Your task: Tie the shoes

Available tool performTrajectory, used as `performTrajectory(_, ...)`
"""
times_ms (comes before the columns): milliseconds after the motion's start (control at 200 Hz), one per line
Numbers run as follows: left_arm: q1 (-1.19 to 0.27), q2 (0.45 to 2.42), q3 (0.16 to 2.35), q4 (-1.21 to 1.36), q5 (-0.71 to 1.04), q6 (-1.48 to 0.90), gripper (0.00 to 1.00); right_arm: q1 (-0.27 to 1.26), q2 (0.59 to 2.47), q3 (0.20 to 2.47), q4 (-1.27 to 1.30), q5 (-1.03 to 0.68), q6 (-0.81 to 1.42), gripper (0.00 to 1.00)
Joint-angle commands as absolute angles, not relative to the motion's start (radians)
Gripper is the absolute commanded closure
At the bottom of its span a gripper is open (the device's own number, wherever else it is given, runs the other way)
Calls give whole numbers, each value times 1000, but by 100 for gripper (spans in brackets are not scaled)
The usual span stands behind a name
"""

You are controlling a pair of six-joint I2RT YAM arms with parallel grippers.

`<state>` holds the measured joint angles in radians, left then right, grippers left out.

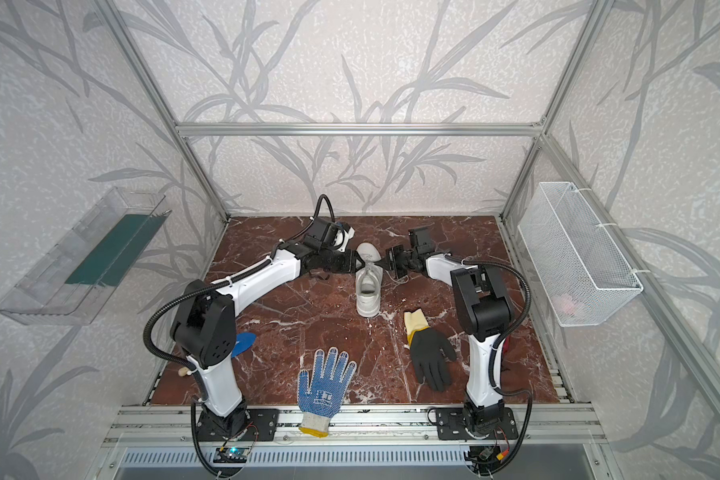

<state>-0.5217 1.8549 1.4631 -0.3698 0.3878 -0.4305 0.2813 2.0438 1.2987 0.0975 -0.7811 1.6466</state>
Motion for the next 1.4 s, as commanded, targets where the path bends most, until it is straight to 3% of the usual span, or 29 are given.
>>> performTrajectory(0,-524,1856,1448,-360,391,-445,54,287,2066,1279,172,-816,1682,100)
performTrajectory(1395,-523,1852,1448,-368,382,-439,54,268,2092,1259,309,-821,1792,100)
